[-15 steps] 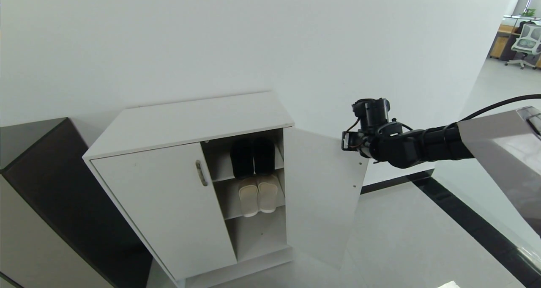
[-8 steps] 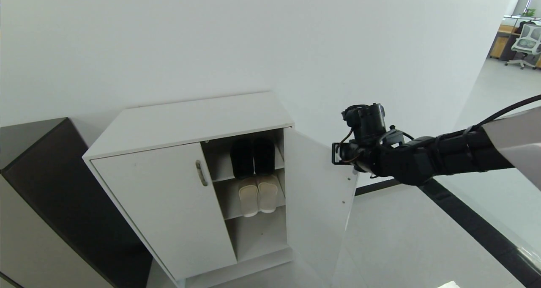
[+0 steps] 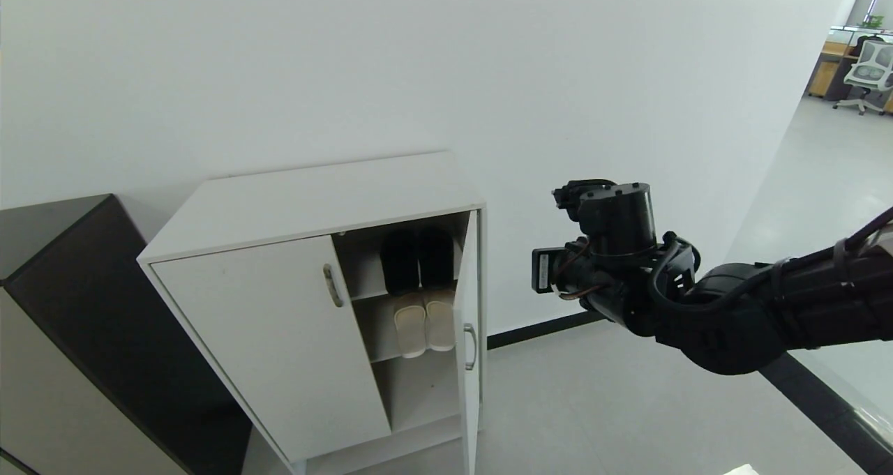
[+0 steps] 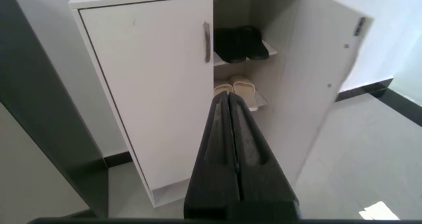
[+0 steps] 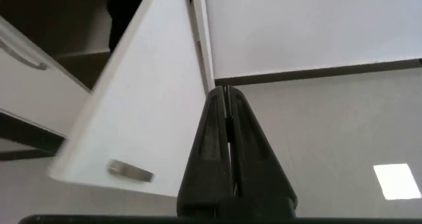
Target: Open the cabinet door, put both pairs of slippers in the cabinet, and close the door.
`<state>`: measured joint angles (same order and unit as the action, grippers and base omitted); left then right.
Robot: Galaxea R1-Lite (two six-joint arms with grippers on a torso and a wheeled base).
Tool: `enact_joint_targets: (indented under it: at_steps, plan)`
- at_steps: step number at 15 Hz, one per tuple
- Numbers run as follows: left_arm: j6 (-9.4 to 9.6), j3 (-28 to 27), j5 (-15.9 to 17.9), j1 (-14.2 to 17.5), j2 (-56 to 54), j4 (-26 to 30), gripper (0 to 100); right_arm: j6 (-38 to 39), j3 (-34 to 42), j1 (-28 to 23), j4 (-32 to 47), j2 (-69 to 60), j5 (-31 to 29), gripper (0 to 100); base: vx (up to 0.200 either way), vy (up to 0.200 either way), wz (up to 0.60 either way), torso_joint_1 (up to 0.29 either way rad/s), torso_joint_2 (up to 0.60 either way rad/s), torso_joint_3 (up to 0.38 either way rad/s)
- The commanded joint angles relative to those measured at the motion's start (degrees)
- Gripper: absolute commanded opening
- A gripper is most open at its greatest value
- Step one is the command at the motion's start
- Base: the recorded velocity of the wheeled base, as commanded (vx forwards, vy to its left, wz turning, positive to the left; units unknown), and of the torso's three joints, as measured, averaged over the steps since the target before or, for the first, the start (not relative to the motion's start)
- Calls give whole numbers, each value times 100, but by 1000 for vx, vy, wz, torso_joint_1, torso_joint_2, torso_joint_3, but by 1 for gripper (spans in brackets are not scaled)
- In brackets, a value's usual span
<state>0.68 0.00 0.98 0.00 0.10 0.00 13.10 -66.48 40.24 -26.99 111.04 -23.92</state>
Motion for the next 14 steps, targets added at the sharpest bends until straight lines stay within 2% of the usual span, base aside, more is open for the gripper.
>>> enact_joint_targets:
  at_steps: [1, 2, 9, 14]
  plan:
    - [2, 0, -1, 0, -1, 0, 0, -27, 416, 151, -280, -65, 10, 0, 0, 0, 0, 0, 0, 0]
    - [2, 0, -1, 0, -1, 0, 0, -18, 548, 239, -412, -57, 10, 0, 0, 0, 0, 0, 0, 0]
    - [-7, 0, -1, 0, -1, 0, 0, -10, 732, 450, -553, 5, 36, 0, 0, 0, 600, 4, -1, 2]
    - [2, 0, -1, 9, -1, 0, 0, -133, 1154, 441, -1186, 102, 353, 0, 0, 0, 0, 0, 0, 0]
